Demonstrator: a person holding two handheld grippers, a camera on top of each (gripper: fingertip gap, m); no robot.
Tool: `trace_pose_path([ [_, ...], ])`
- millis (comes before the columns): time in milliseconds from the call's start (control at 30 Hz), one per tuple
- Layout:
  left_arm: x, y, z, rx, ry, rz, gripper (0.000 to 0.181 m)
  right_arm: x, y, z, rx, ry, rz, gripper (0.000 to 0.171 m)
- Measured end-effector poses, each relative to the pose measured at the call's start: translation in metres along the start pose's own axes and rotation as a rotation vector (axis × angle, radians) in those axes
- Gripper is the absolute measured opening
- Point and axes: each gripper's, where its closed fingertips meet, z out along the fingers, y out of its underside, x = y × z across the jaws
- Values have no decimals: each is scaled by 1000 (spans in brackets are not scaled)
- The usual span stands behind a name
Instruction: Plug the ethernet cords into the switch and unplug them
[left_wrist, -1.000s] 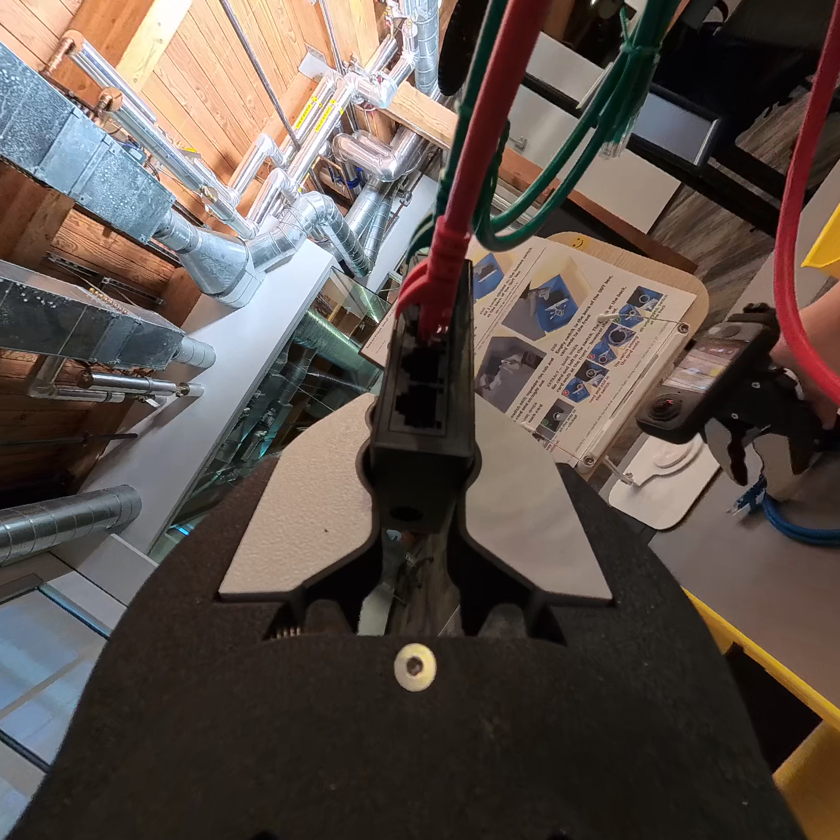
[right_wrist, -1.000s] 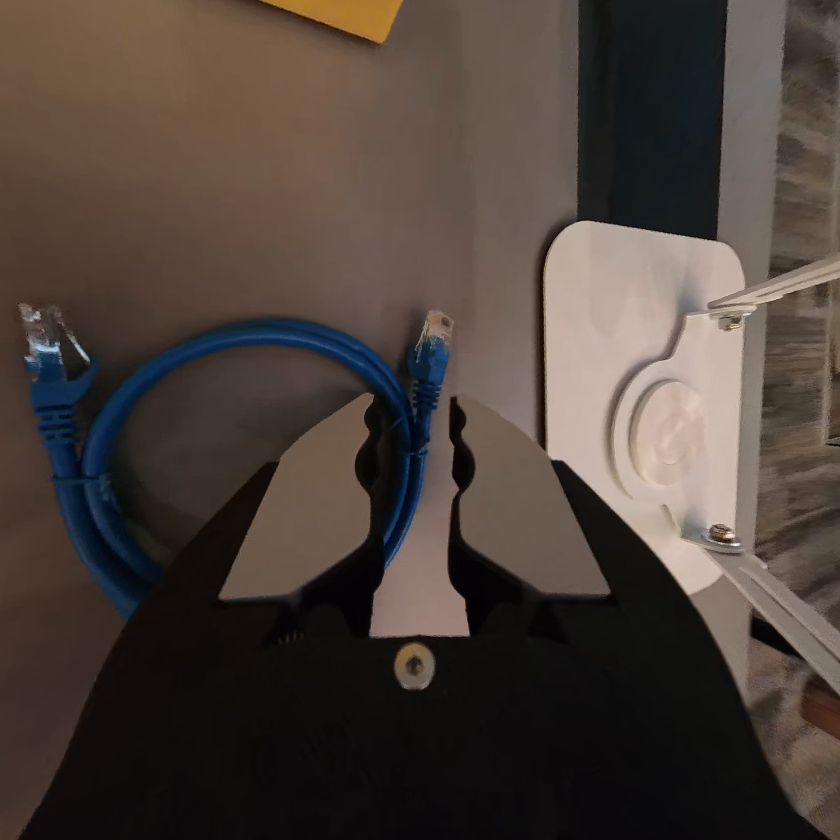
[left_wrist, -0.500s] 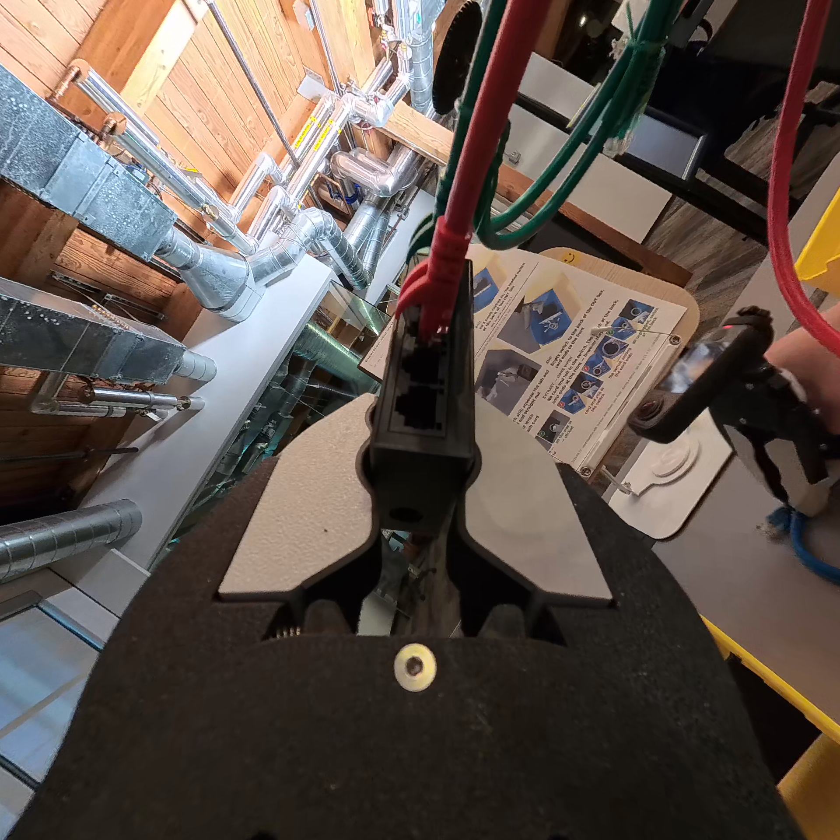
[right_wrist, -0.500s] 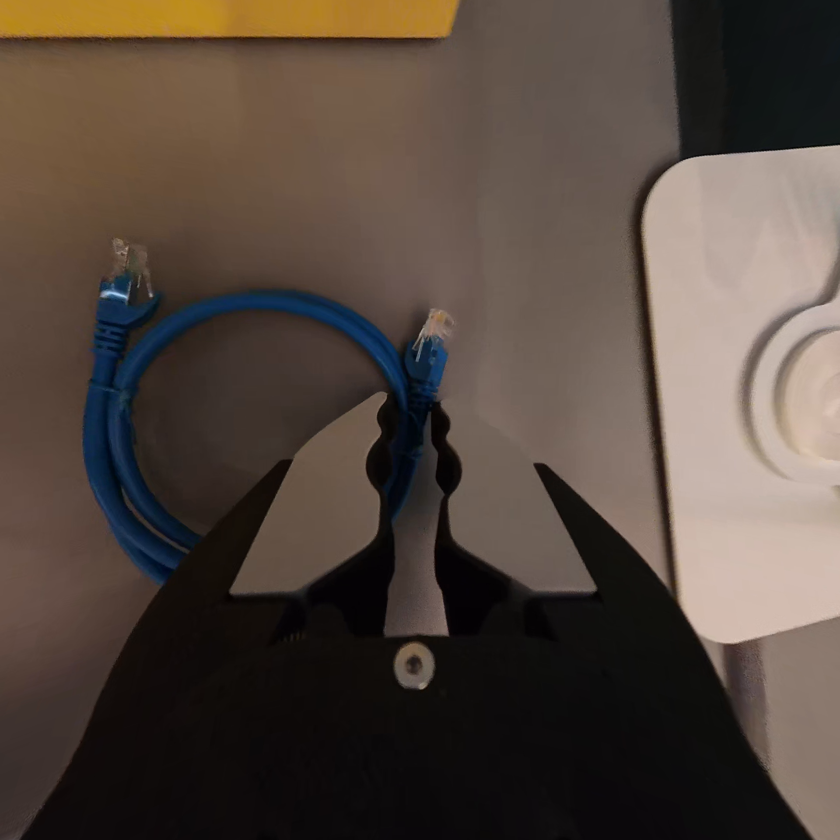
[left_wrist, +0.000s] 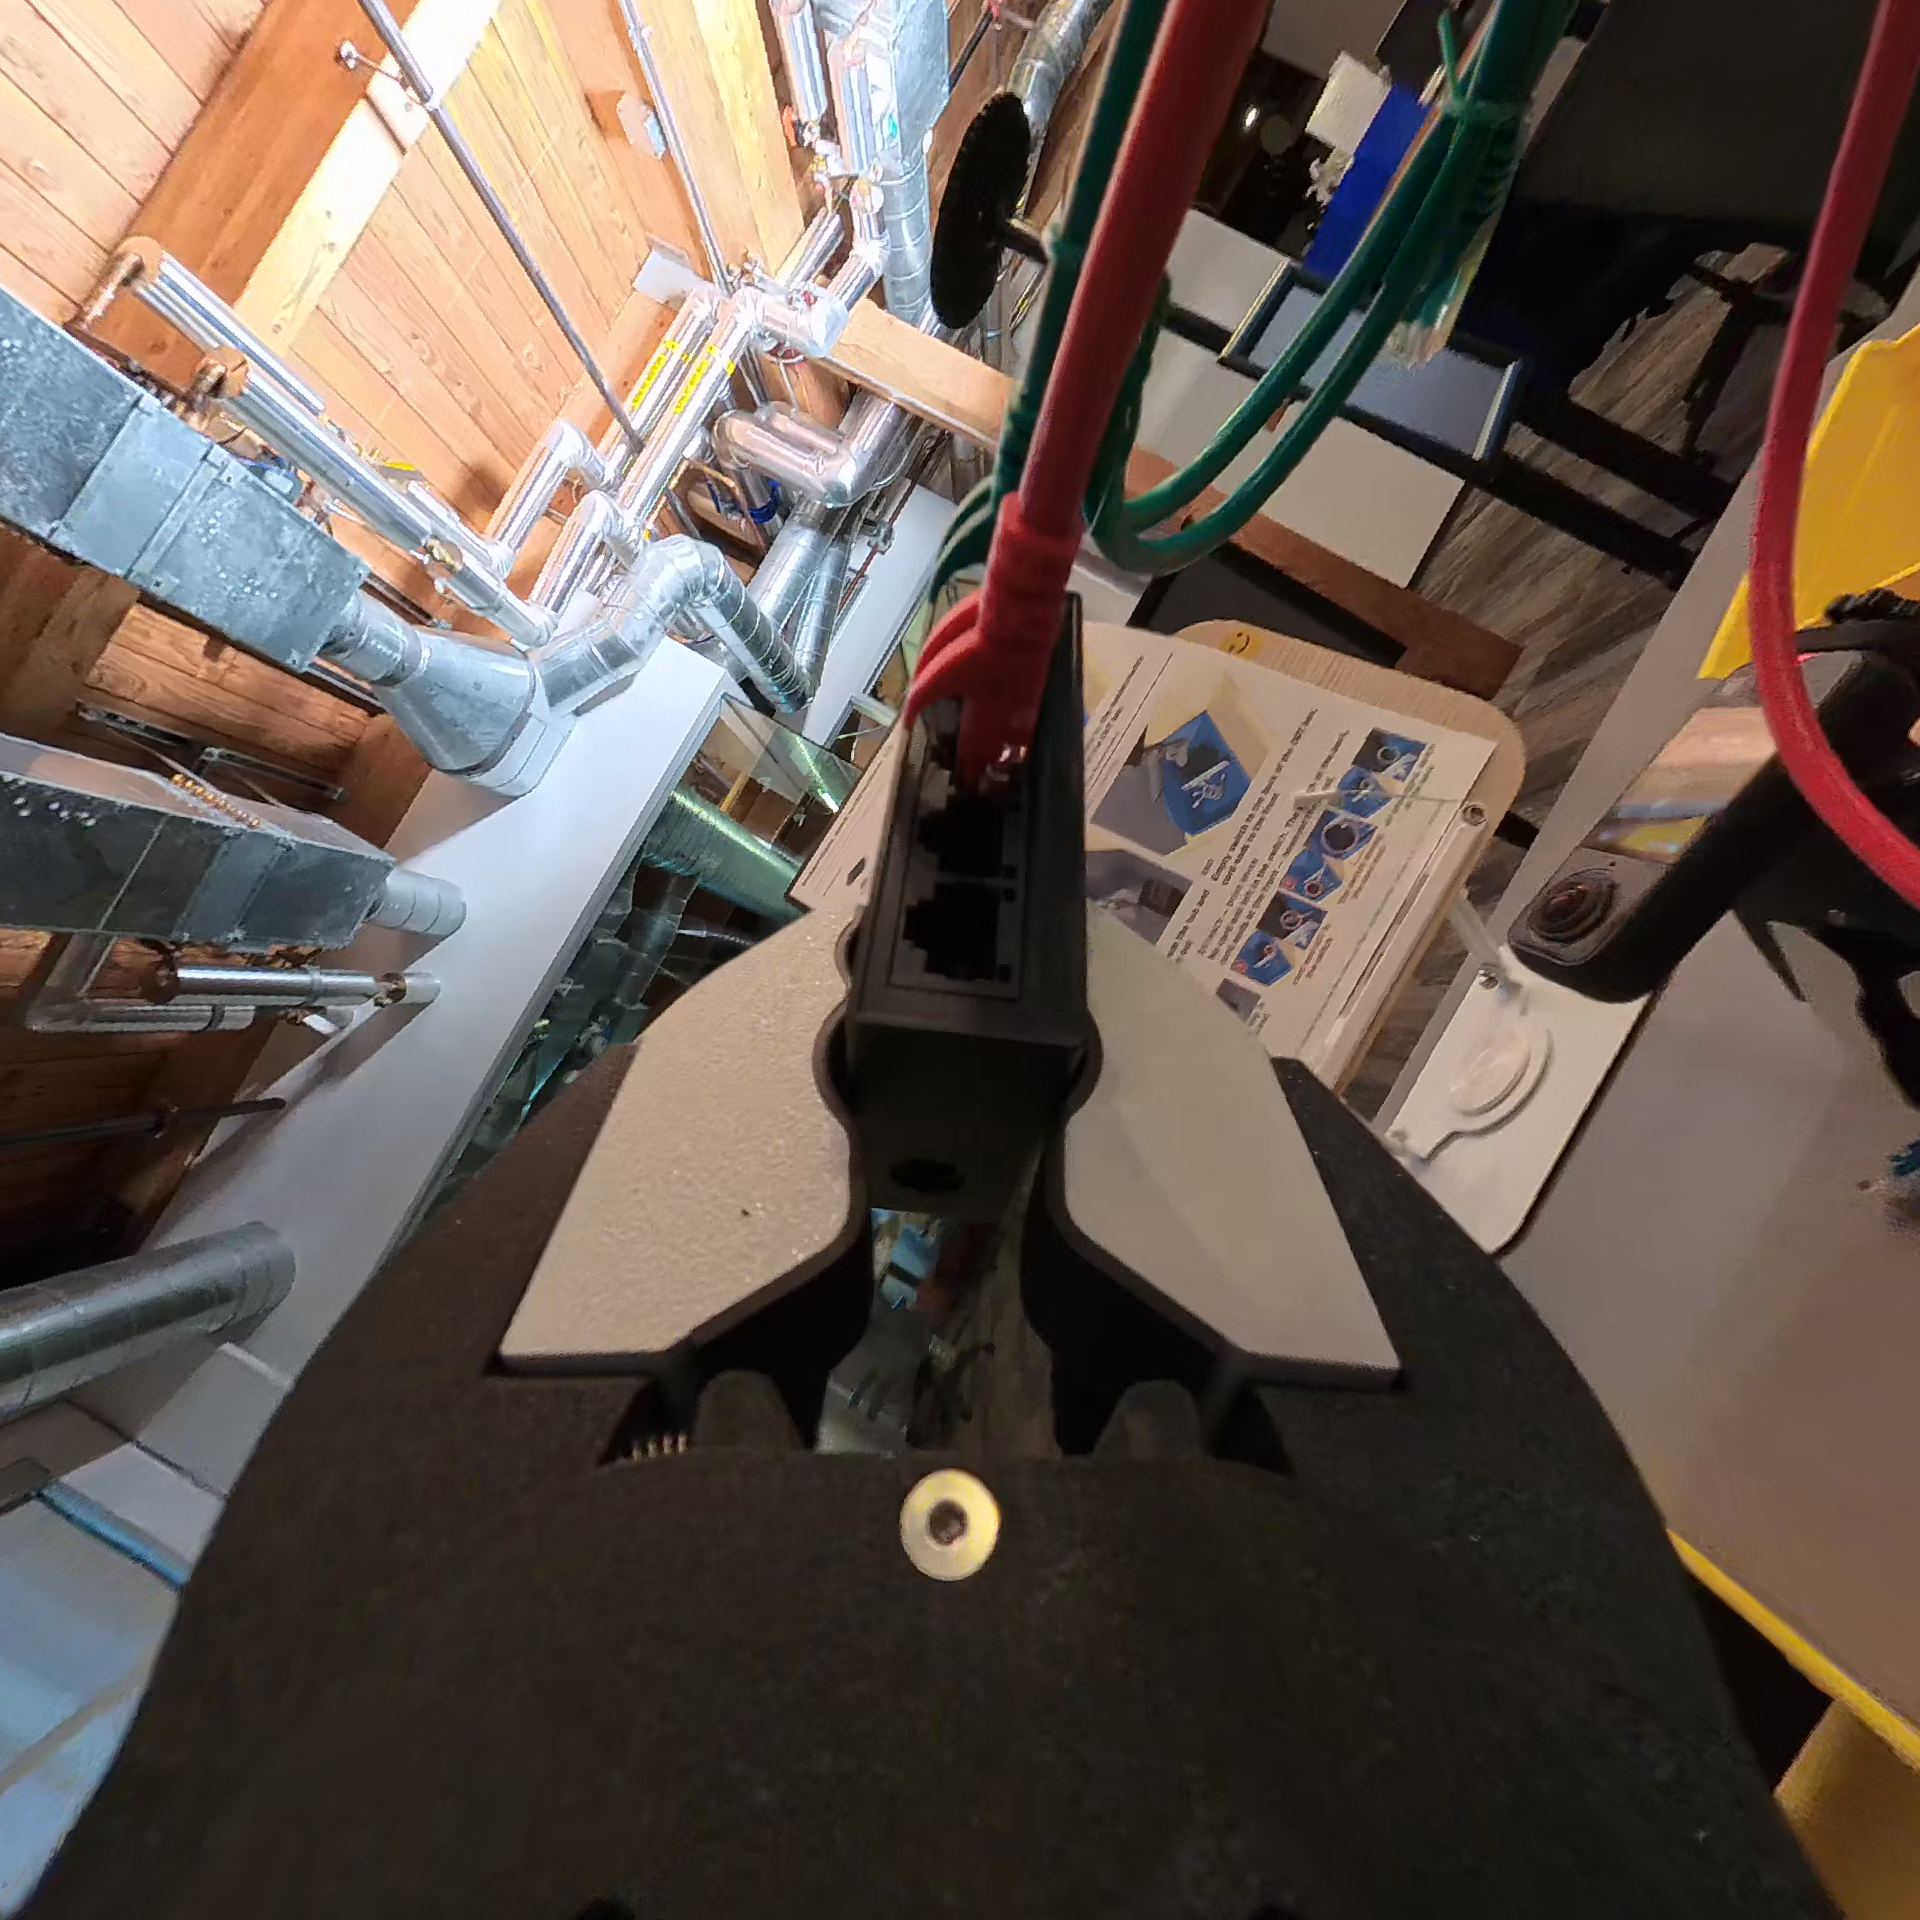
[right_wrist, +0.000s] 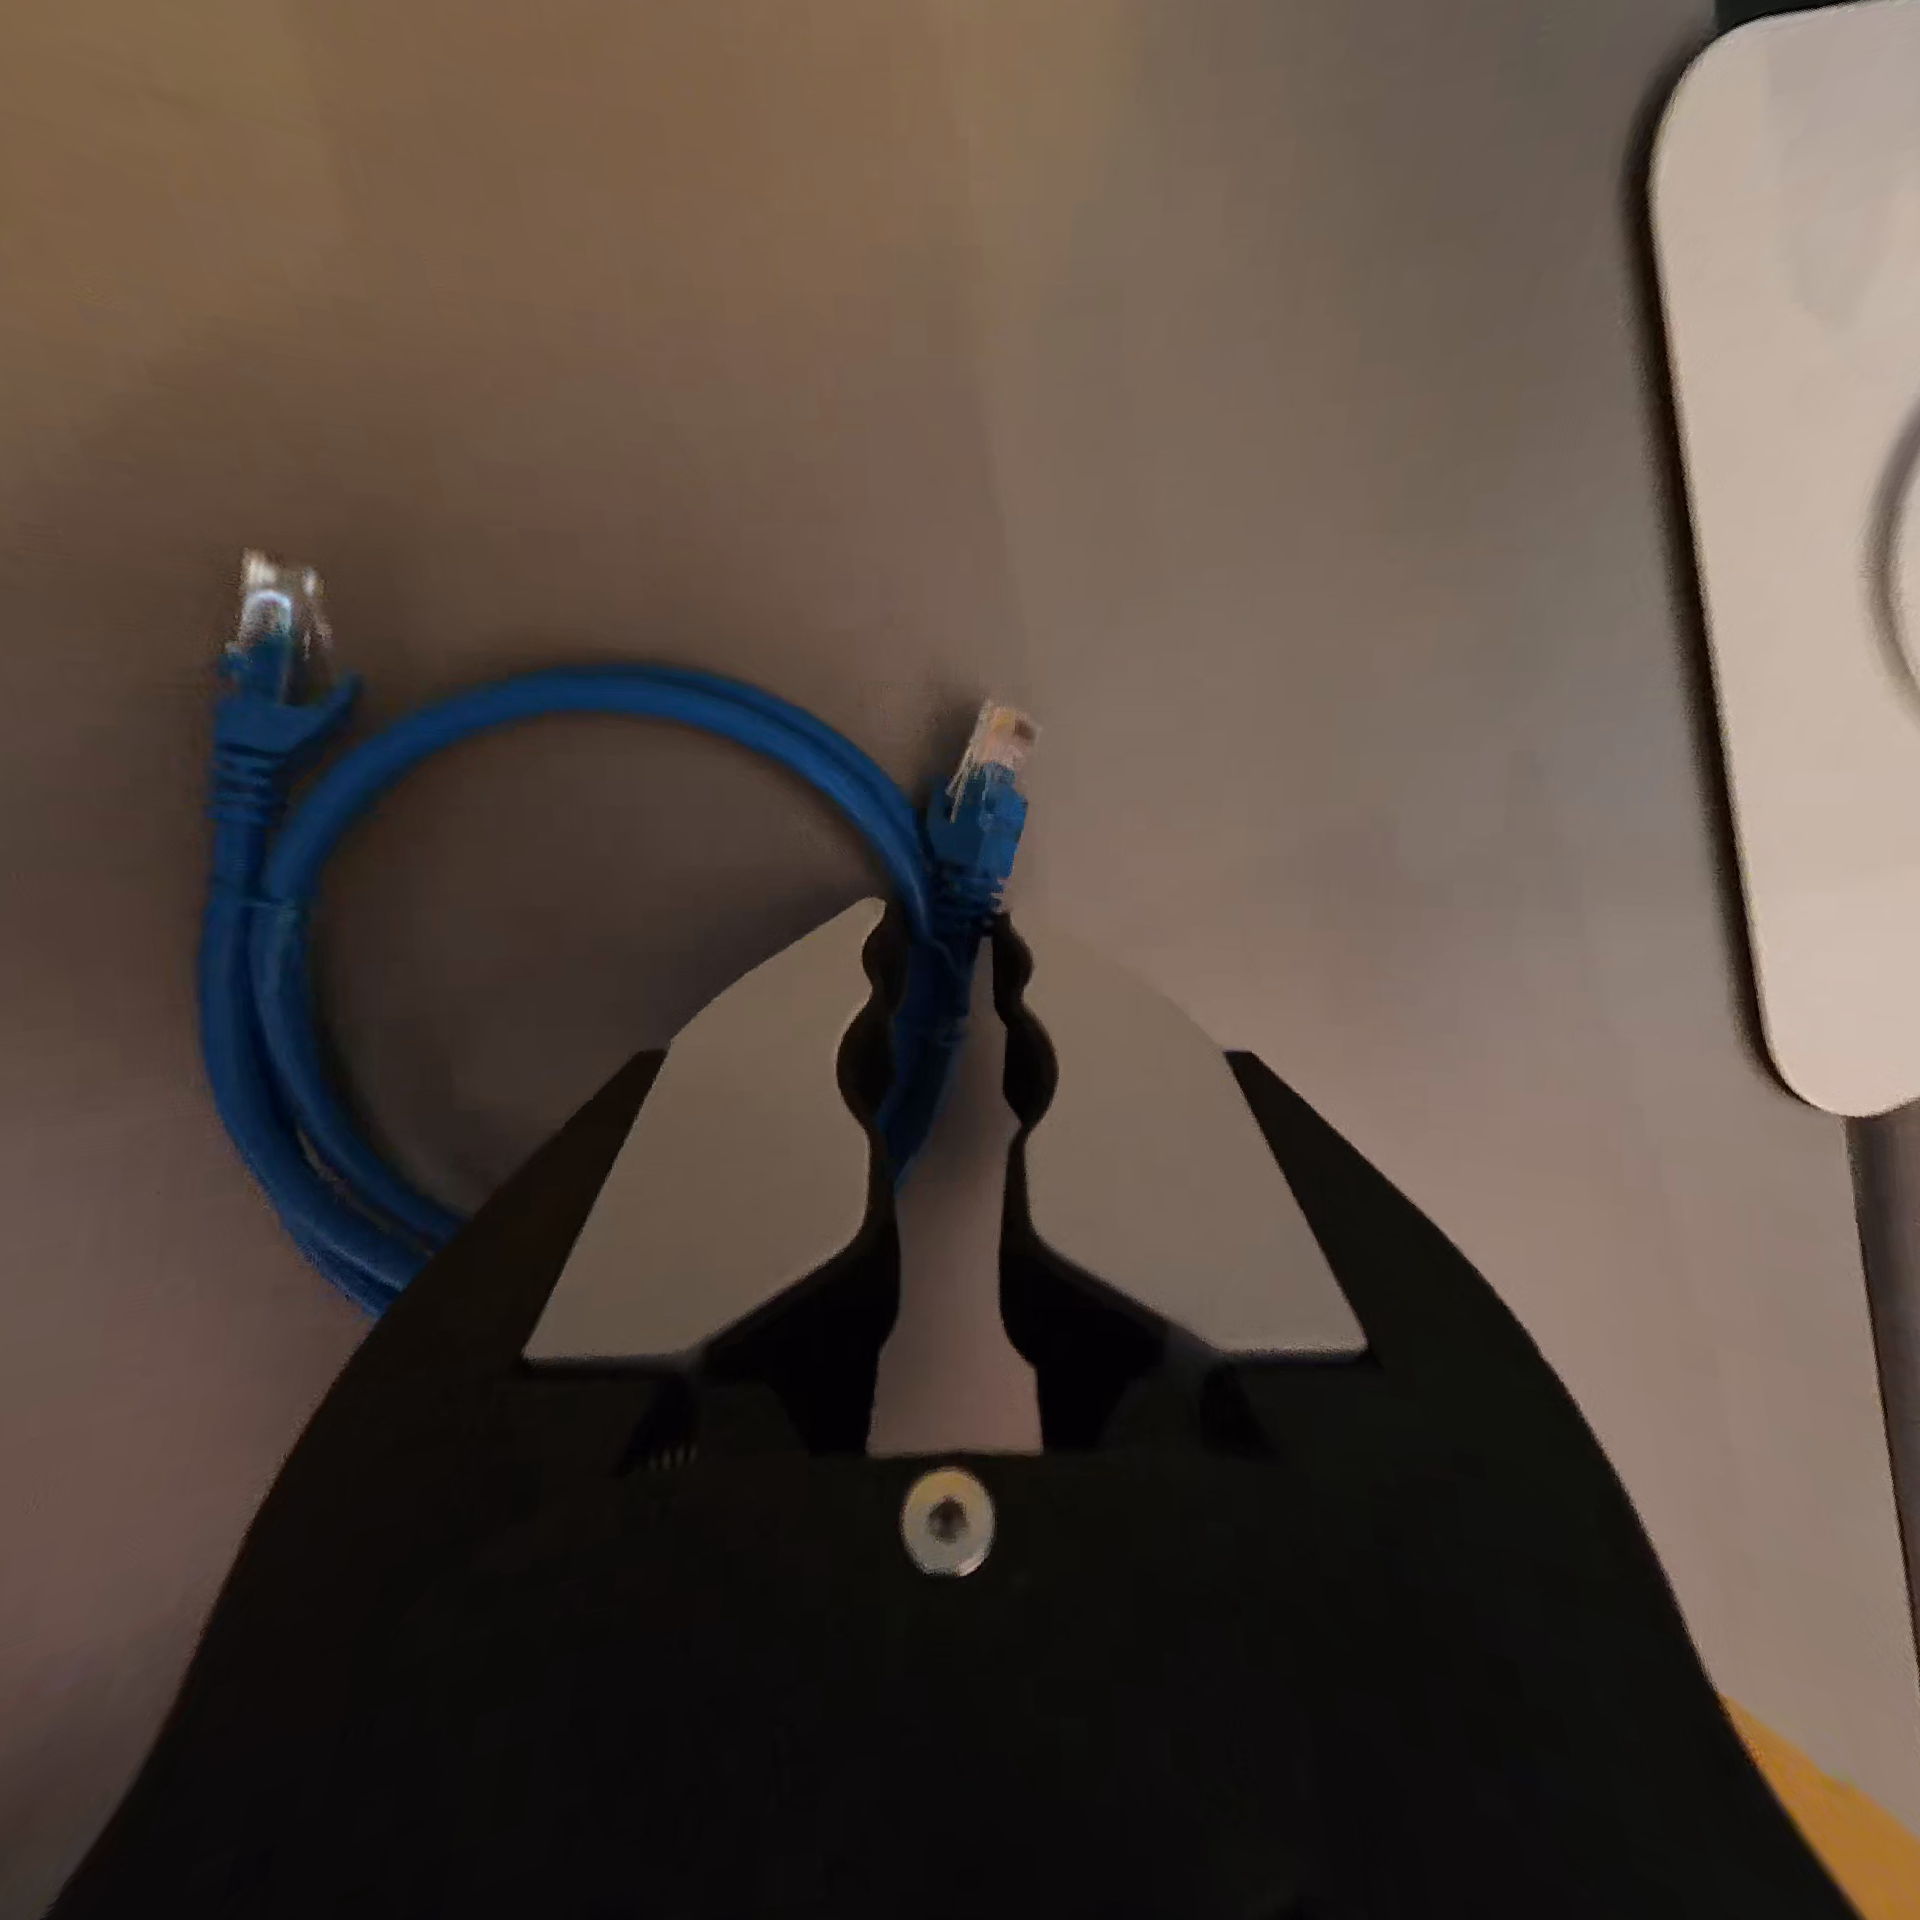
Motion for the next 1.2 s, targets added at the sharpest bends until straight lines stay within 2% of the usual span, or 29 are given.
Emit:
trace_pose_path([
  [67, 3, -5, 0, 18, 20, -15, 31, 4, 0, -3, 17, 42, 33, 24],
  [100, 3, -6, 0, 22, 22, -17, 31, 6, -1, -8, 22, 65, 55, 34],
  [233, 5, -5, 1, 15, 27, -16, 31, -23, -24, -32, 190, 54, 99, 32],
  [333, 5, 0, 2, -2, 30, -14, 31, -66, -36, -41, 274, -101, 146, 33],
  [433, 5, 4, 2, -22, 27, -2, 31, -95, -28, -35, 224, -232, 193, 35],
  [667, 6, 4, 3, -35, 28, 13, 30, -97, -16, -10, 132, -195, 207, 36],
  [733, 7, 5, 4, -41, 32, 19, 30, -99, -19, -8, 151, -188, 213, 36],
  [867, 10, 8, 6, -57, 39, 30, 30, -94, -21, -4, 157, -102, 159, 21],
  [1067, 11, 14, 7, -84, 46, 41, 31, -88, -24, -8, 180, -66, 101, 16],
  [1200, 7, 14, 4, -76, 32, 29, 30, -68, -40, -38, 299, 7, 89, 15],
])
